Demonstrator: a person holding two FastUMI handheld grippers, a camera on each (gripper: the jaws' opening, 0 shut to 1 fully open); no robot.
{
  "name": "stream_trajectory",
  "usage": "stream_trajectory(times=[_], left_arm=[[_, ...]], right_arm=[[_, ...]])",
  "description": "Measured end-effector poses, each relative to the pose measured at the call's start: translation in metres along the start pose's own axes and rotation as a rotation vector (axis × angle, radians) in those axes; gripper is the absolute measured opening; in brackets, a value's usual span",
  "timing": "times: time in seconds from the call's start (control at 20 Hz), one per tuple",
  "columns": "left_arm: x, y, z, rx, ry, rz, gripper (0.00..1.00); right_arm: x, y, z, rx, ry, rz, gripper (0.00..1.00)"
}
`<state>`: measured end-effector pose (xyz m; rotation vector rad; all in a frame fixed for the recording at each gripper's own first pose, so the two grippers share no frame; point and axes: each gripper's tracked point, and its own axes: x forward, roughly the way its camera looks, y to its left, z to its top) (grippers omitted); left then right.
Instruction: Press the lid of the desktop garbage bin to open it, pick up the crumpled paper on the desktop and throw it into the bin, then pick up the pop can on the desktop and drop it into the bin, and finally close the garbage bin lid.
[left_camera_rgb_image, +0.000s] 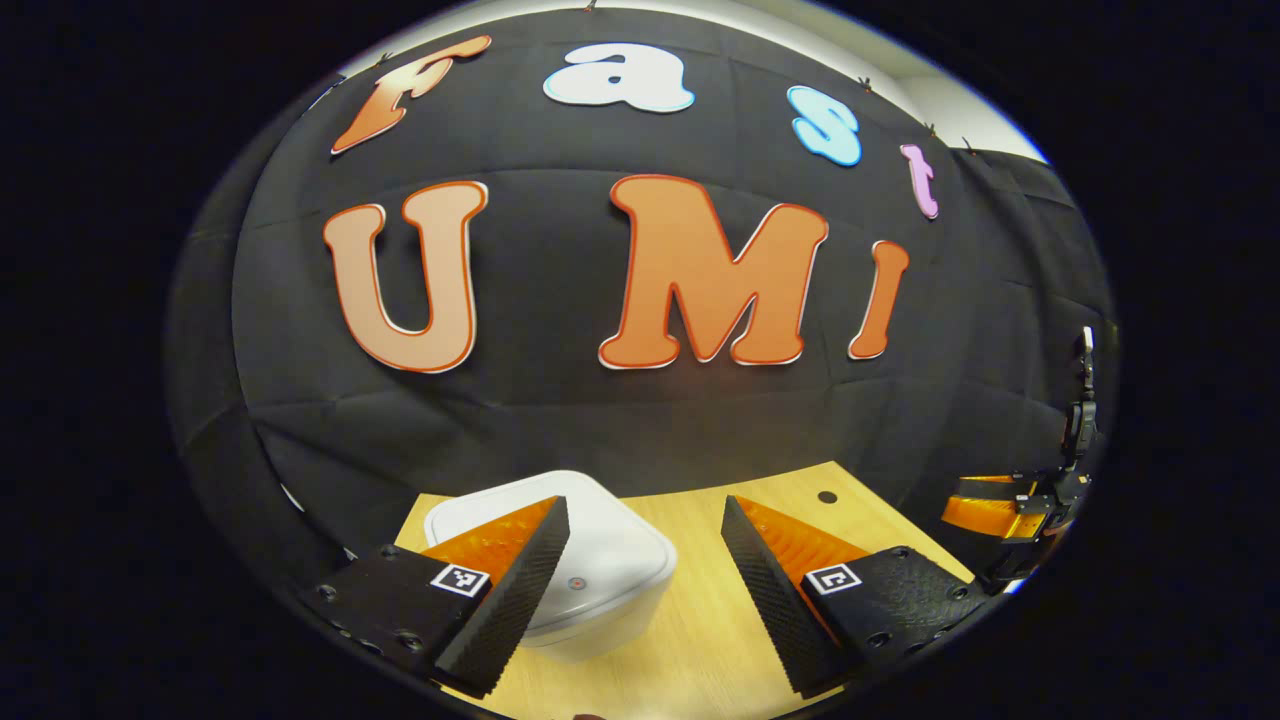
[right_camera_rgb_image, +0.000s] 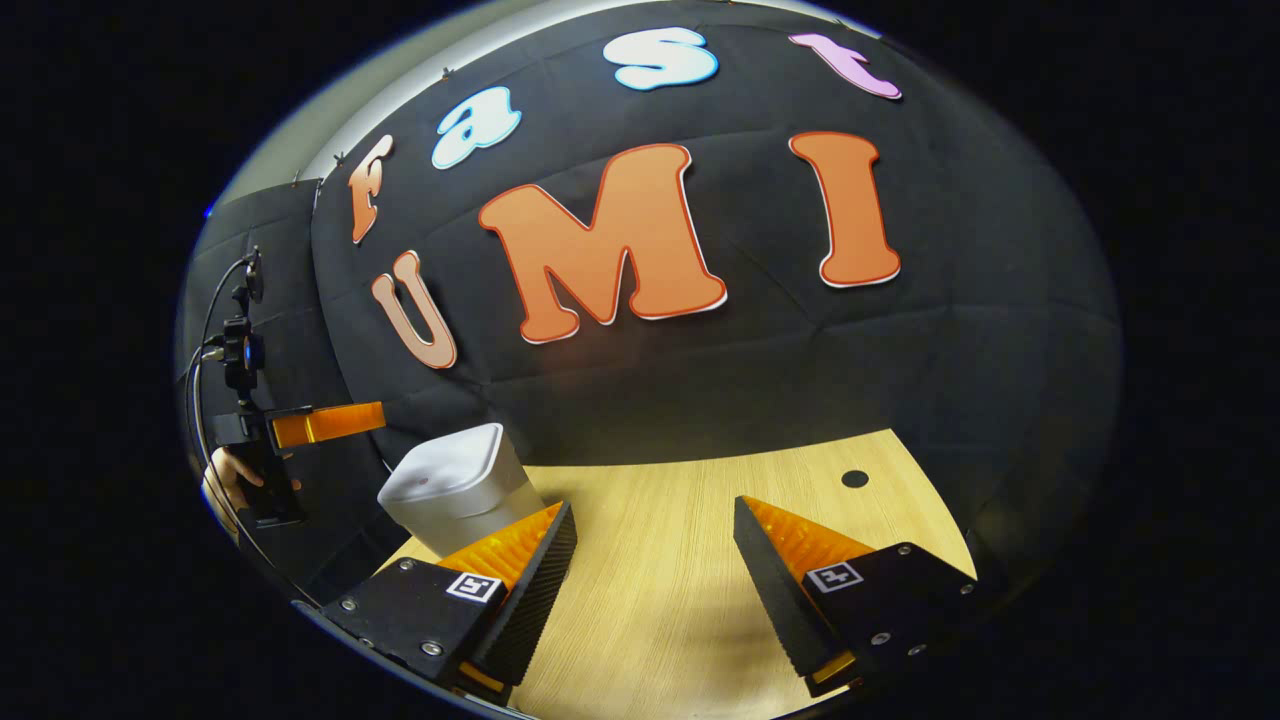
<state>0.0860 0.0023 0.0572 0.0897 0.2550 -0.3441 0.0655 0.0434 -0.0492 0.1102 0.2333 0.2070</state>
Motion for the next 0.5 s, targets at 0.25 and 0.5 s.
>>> stream_trajectory(times=[0.25,0.5], left_arm=[[-0.022,-0.037,-0.001,0.016,-0.086,-0.018,0.99],[-0.034,-0.066,-0.029,0.032,-0.083,-0.042,0.97]], right_arm=[[-0.004,0.004,-0.003,-0.048,-0.031,-0.03,0.95],[-0.009,0.01,-0.012,-0.065,-0.044,-0.041,0.95]])
